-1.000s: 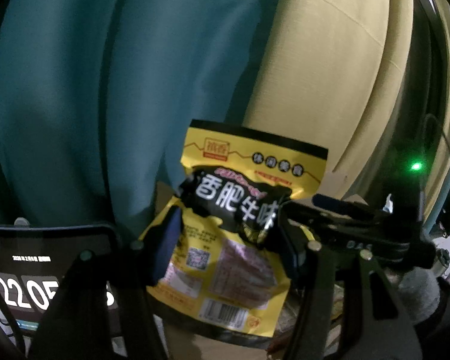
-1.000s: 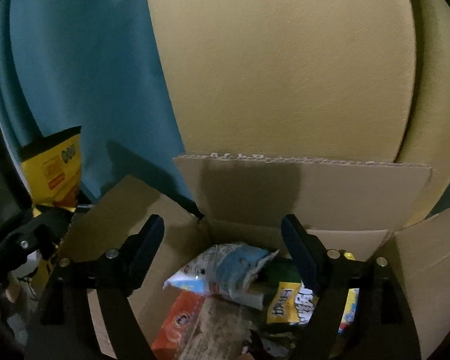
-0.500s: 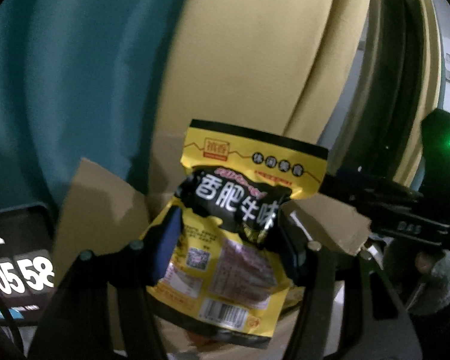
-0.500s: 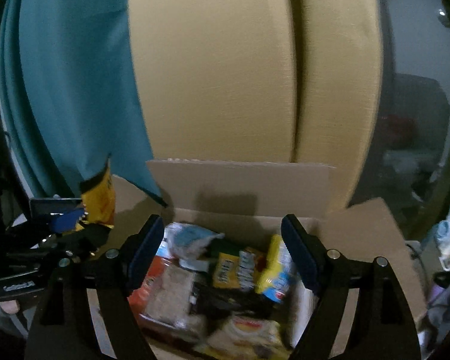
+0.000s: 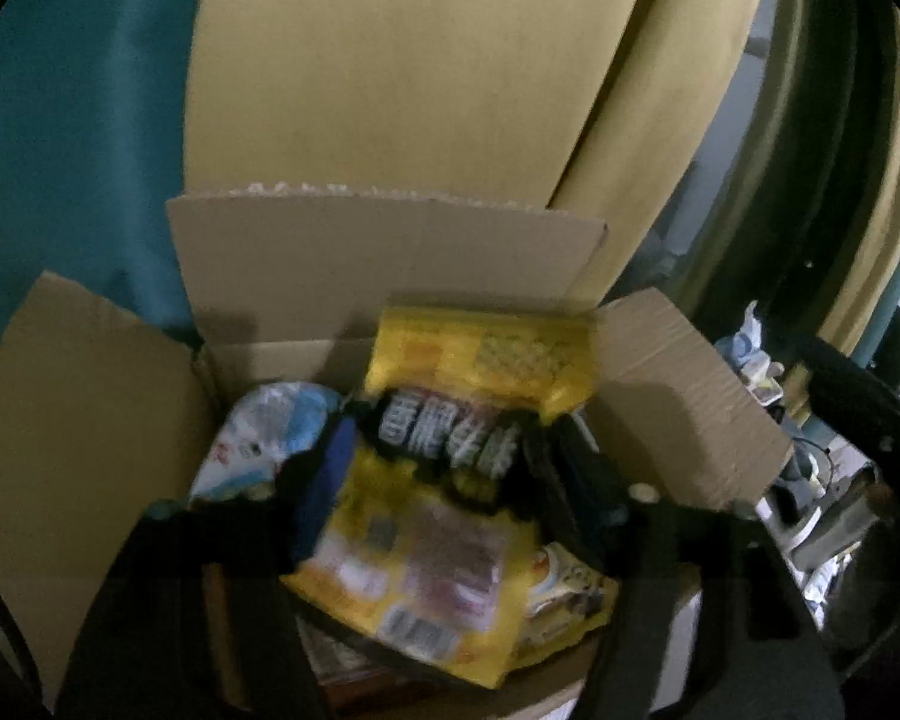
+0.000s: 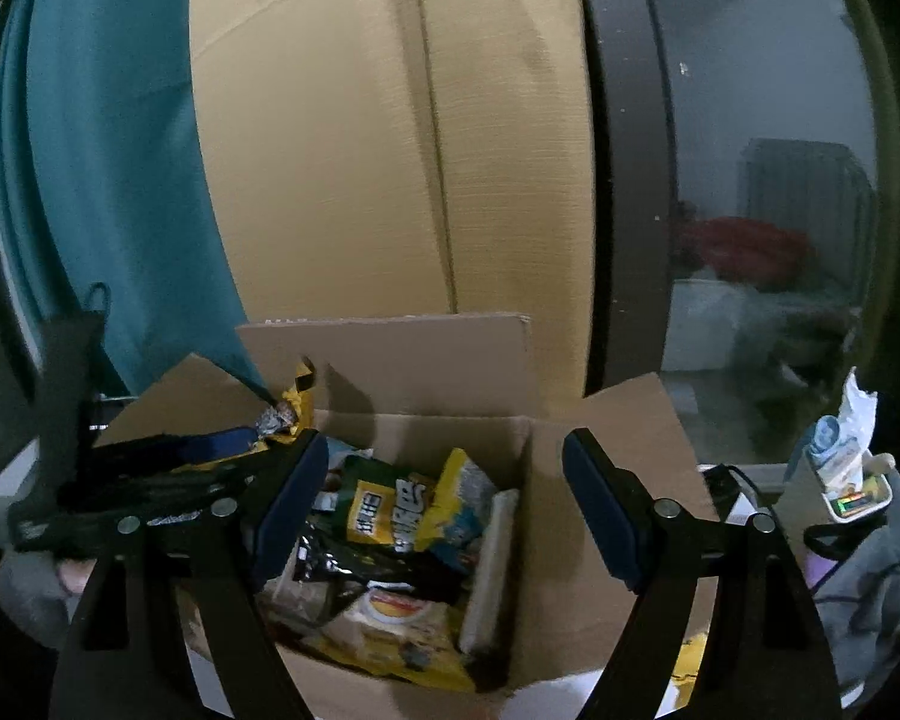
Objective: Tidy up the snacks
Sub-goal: 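Withdraw both grippers from the box toward the remaining snacks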
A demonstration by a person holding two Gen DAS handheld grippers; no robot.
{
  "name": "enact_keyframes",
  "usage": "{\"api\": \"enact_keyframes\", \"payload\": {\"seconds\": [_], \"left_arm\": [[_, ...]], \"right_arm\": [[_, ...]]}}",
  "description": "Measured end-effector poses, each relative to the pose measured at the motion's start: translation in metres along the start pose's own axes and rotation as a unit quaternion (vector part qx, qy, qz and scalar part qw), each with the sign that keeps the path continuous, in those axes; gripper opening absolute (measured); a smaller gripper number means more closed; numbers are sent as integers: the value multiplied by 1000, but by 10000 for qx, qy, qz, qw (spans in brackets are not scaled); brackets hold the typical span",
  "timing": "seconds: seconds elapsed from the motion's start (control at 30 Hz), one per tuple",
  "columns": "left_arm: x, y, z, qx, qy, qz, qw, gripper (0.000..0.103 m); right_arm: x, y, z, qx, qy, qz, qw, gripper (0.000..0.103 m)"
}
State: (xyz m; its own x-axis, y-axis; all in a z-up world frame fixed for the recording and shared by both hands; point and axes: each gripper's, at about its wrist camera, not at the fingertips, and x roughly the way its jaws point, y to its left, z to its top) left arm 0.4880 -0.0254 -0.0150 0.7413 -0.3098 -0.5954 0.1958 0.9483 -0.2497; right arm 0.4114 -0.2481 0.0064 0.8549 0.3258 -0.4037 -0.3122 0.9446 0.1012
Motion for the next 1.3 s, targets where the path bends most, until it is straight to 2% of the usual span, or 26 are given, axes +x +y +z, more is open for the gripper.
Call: {"api": "enact_keyframes", "payload": {"seconds": [0.03, 0.1, 0.37, 0.63, 0.9, 1.3], "left_arm": [[-1, -1, -1, -3, 4, 21, 10000, 86], [-4, -4, -2, 9, -4, 31, 10000, 87], [-33, -22, -9, 144, -147, -2, 9998, 88], [-79, -30, -27, 216, -319, -145, 9992, 88], [-127, -48, -55, 416, -579, -281, 9971, 88], [-163, -69, -111, 587, -458, -466, 9961, 88]], "right_arm": [[-7, -6, -1, 11, -17, -6, 10000, 83], [-13, -11, -5, 45, -53, -23, 10000, 83], [-27, -11, -19, 131, -35, -42, 9999, 83], [-56, 7, -31, 95, -91, -49, 9999, 83], [-90, 28, -48, 39, -152, -82, 9998, 83], [-128, 44, -94, 0, 26, -54, 10000, 83]]}}
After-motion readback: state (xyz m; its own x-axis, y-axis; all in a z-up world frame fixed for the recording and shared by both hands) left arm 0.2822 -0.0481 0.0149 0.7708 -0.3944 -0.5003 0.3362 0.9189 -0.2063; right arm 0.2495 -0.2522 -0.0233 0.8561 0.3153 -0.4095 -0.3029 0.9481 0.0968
